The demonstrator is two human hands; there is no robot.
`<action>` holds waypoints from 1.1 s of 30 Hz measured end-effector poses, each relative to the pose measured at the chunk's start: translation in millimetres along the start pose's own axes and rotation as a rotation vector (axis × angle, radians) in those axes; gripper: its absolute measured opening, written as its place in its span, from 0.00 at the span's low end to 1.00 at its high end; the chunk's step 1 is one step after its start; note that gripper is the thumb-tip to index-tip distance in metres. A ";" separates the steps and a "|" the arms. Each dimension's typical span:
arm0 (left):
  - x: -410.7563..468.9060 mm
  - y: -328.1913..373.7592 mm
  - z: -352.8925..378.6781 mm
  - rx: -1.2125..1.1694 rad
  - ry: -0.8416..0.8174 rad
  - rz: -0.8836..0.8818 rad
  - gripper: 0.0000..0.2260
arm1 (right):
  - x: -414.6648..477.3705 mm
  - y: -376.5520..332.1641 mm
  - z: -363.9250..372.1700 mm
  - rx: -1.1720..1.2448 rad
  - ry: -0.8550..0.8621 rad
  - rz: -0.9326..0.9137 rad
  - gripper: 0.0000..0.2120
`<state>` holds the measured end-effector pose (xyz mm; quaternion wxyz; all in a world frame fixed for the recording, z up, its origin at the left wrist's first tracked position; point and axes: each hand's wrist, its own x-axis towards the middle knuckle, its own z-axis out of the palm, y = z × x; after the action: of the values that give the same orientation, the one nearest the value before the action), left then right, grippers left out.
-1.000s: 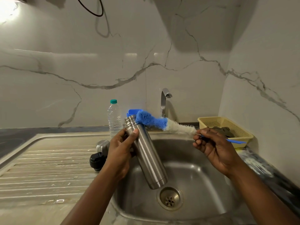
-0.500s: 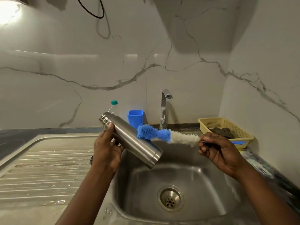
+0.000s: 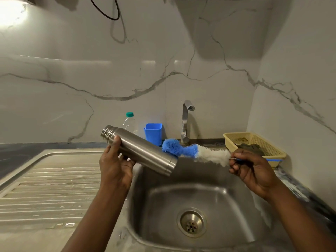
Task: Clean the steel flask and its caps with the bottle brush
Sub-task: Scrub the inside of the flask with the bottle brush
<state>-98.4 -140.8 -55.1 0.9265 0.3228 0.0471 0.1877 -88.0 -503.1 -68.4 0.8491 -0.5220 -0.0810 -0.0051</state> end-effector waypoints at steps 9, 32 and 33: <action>-7.4 -9.9 6.8 0.004 -0.028 -0.036 0.19 | -0.5 3.7 12.8 0.042 0.013 -0.021 0.13; 5.7 -6.2 -8.7 -0.102 0.034 0.022 0.28 | -1.5 -0.1 11.5 0.092 0.157 -0.025 0.09; 7.0 -5.4 -10.5 -0.108 0.036 0.023 0.28 | -2.0 -0.6 13.1 0.091 0.152 -0.029 0.09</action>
<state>-92.4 -136.0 -66.4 0.9394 0.2694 0.0498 0.2061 -91.7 -491.9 -62.3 0.8754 -0.4798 -0.0239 -0.0535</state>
